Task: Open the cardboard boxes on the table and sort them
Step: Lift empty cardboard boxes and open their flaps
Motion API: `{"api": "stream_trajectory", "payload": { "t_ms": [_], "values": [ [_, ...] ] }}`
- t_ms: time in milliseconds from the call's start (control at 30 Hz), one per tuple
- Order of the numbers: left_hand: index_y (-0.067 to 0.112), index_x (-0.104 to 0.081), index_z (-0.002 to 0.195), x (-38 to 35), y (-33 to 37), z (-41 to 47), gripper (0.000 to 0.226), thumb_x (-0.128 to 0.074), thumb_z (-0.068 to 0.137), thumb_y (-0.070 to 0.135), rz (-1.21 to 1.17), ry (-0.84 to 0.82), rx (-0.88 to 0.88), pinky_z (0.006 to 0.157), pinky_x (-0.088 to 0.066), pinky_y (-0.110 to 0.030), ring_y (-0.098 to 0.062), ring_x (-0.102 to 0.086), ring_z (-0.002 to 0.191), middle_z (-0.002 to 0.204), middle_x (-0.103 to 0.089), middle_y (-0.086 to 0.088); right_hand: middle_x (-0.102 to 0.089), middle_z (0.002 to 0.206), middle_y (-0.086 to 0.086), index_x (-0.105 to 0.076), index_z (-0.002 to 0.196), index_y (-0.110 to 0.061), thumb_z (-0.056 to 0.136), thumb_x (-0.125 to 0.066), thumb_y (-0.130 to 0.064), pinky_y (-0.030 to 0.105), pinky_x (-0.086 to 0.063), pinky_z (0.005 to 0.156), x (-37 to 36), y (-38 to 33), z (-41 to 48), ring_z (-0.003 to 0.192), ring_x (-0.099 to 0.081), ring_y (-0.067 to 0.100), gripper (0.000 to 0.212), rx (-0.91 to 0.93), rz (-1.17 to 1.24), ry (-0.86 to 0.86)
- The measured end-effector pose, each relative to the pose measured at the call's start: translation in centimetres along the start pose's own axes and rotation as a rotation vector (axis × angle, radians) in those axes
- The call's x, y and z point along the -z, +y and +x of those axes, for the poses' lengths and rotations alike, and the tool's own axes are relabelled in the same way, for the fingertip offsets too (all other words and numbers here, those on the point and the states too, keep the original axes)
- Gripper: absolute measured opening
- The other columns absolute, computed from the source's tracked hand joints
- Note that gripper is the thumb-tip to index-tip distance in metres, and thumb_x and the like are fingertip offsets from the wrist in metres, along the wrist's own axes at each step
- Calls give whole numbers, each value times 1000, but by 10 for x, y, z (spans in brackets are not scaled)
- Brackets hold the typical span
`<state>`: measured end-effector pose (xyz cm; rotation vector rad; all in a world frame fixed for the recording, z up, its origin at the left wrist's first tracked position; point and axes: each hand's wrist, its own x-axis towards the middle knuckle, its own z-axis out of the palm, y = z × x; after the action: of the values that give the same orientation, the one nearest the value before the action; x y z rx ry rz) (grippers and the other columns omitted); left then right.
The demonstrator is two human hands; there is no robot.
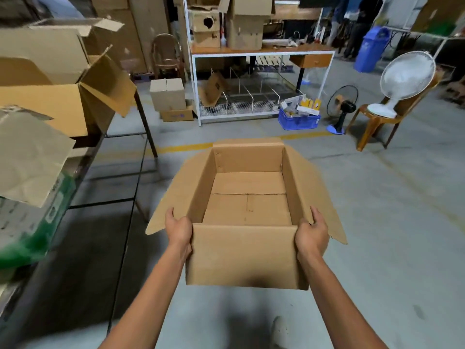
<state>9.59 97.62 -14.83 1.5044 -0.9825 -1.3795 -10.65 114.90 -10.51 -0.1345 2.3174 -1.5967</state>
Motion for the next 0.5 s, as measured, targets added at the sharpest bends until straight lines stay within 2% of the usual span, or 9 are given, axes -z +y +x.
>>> {"api": "stream_trajectory", "payload": {
  "t_ms": [67,133,267,433,500],
  "values": [
    [13,-29,154,-32,15,17,65,-35,93,-8,-13,22,-22,92,-43,-31,-22,-50,107,125,-50,-4,-57,140,-2,-48,146,-25,95,-44,-2,35,-47,85,-19,-18,41,112,-60,32,57,33,19,-34],
    [15,-30,154,-64,29,37,65,-36,92,-7,-21,49,-54,92,-44,-32,-21,-51,107,130,-51,-5,-55,143,-3,-49,146,-25,95,-45,-3,31,-43,81,-41,-36,86,103,-60,27,56,62,34,-57],
    [18,-35,150,-123,52,76,64,-42,90,-5,-50,111,-91,90,-48,-35,-23,-55,108,132,-55,-7,-65,129,9,-49,146,-24,95,-47,-2,27,-37,76,-79,-77,170,112,-60,34,56,123,56,-137],
    [18,-34,153,-188,105,113,65,-47,92,-4,-73,241,-150,99,-39,-30,-15,-46,119,139,-45,4,-65,128,14,-52,144,-22,94,-48,1,23,-37,75,-120,-139,252,113,-58,34,56,188,100,-242],
    [17,-35,153,-205,126,128,66,-49,92,-5,-68,306,-198,100,-36,-27,-16,-44,124,144,-45,2,-65,126,18,-52,144,-21,94,-50,2,24,-39,75,-139,-165,275,110,-58,36,56,218,139,-279]
  ]
}}
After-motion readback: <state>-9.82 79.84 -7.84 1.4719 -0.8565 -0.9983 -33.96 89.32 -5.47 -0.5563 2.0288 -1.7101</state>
